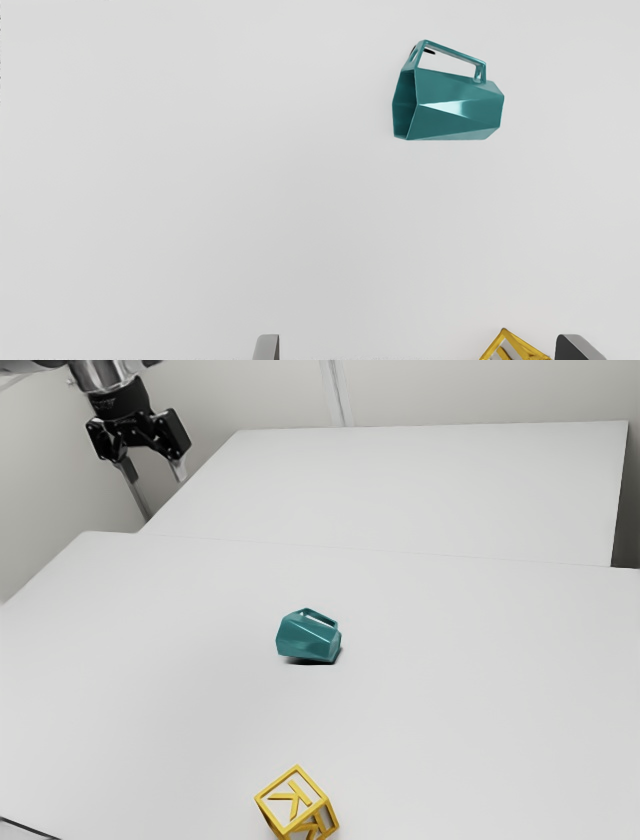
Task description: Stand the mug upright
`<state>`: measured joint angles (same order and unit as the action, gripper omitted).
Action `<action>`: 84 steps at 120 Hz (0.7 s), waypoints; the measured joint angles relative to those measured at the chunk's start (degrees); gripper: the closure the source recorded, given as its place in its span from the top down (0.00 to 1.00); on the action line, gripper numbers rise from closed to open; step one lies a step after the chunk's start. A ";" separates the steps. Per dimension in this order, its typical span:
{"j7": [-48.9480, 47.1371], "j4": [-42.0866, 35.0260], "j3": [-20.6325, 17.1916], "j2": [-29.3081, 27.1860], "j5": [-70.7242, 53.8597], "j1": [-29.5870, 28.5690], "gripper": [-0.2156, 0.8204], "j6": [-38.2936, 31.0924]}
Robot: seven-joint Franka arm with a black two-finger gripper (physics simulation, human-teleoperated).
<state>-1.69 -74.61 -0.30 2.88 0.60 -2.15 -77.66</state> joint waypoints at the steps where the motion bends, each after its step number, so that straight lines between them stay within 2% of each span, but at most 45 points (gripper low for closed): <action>1: 0.05 0.00 -0.01 0.00 -0.07 0.03 0.79 0.03; 14: 0.52 -0.48 -0.11 0.05 -0.50 -0.12 0.79 0.19; 20: 0.68 -3.12 0.06 -0.11 0.40 -0.25 0.79 -0.51; 42: 2.48 -16.33 4.16 -0.03 12.67 -0.07 0.79 -8.64; 59: 6.30 -22.08 6.00 1.23 21.93 -1.64 0.79 -15.60; 75: 12.06 -24.99 8.73 4.36 33.48 -2.30 0.79 -19.38; 84: 15.94 -25.97 9.68 8.28 40.45 -3.26 0.79 -20.00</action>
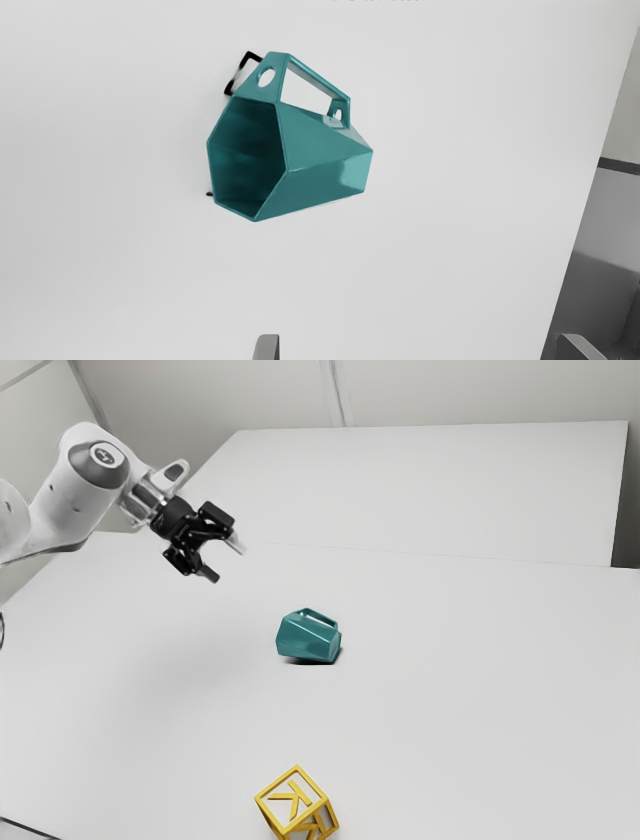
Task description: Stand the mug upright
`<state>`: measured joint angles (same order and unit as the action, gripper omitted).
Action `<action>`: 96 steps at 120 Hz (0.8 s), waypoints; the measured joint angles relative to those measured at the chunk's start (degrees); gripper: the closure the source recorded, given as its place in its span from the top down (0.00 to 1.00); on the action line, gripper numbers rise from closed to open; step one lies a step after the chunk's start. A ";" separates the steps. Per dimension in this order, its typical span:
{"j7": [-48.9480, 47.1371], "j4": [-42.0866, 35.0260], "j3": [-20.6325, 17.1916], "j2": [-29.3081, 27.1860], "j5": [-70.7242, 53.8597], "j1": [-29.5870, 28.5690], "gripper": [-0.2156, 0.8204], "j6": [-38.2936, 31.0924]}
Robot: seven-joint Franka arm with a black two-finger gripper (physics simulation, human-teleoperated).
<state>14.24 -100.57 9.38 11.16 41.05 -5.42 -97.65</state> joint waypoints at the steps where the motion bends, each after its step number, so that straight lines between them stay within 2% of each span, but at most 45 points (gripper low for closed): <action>1: 0.45 -0.06 0.13 0.56 0.70 -0.08 0.79 -0.02; 30: 13.12 -1.83 3.77 11.17 16.33 -0.43 0.79 2.25; 59: 23.27 -3.25 4.32 14.66 24.57 -0.34 0.79 5.18; 96: 29.30 -6.22 4.26 16.12 31.42 -0.06 0.79 5.72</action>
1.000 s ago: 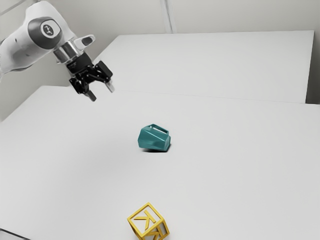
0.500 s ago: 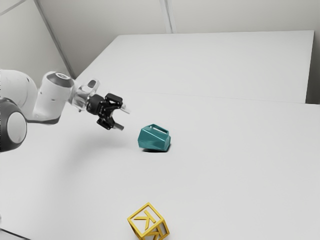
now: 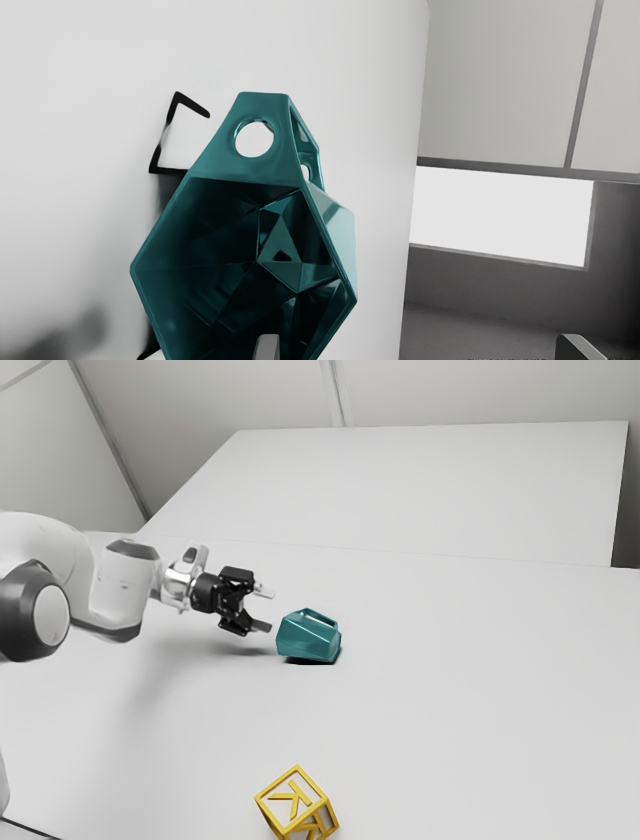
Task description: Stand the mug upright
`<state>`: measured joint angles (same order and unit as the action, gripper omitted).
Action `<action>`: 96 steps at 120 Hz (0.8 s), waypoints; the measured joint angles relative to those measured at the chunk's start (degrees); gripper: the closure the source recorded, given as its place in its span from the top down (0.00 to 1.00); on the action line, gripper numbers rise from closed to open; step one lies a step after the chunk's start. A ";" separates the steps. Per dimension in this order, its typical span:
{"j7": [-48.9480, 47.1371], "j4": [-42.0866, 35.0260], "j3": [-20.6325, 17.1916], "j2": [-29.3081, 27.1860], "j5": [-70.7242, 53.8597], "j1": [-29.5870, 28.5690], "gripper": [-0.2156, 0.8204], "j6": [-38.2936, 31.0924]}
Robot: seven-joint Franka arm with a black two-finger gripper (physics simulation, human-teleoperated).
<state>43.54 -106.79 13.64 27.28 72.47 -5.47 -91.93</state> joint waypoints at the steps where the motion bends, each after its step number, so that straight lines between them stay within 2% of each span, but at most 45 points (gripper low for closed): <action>1: 0.10 0.00 -0.01 0.03 0.04 0.01 0.79 0.01; 72: 3.56 -0.03 -1.82 2.29 1.36 2.22 0.78 -0.32; 84: 3.69 -0.01 -2.35 2.23 1.38 2.39 0.66 -0.79; 96: 3.62 -0.04 -2.62 2.22 1.33 2.52 0.44 -1.22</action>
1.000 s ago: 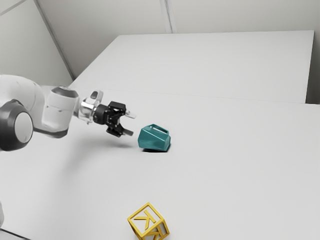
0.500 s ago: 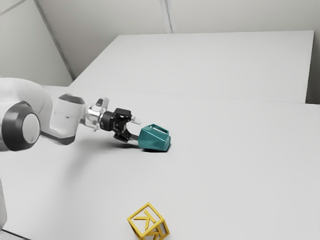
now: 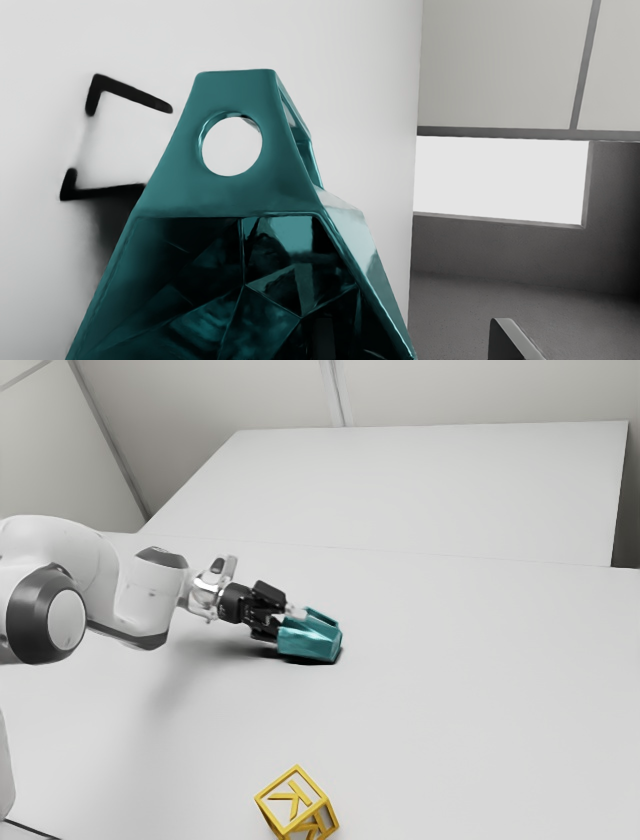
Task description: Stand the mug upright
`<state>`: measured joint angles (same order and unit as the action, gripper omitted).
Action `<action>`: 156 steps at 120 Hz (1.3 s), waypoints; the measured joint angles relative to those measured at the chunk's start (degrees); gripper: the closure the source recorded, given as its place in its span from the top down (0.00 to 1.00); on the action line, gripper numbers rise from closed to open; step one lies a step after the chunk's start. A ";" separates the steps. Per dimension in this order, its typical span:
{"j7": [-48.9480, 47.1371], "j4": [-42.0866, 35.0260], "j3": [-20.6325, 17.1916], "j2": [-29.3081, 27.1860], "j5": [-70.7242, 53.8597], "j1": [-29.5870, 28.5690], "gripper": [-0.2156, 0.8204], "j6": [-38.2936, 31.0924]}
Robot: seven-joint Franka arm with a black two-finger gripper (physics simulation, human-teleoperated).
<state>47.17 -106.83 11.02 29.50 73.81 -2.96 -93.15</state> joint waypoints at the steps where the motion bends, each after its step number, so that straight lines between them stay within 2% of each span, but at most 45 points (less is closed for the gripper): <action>1: -0.03 0.00 -0.02 0.00 -0.02 0.01 0.42 -0.01; 9: -0.29 -0.03 -0.09 -0.03 -0.17 0.04 0.30 -0.08; 18: -0.56 -0.05 -0.14 -0.08 -0.31 0.07 0.20 -0.18; 42: -1.46 -0.05 -0.24 -0.31 -0.48 0.53 0.09 -0.42; 69: -2.54 0.02 -0.51 -1.25 -0.78 0.58 0.05 -0.57; 93: -4.59 0.77 -1.30 -9.02 -5.62 0.75 0.04 -1.51; 116: -7.43 11.82 -3.07 -9.83 -24.58 0.81 0.04 -4.61; 156: -13.23 18.70 -4.68 -6.02 -54.86 0.80 0.04 -13.29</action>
<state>33.94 -88.13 6.34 23.48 18.94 -2.16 -106.45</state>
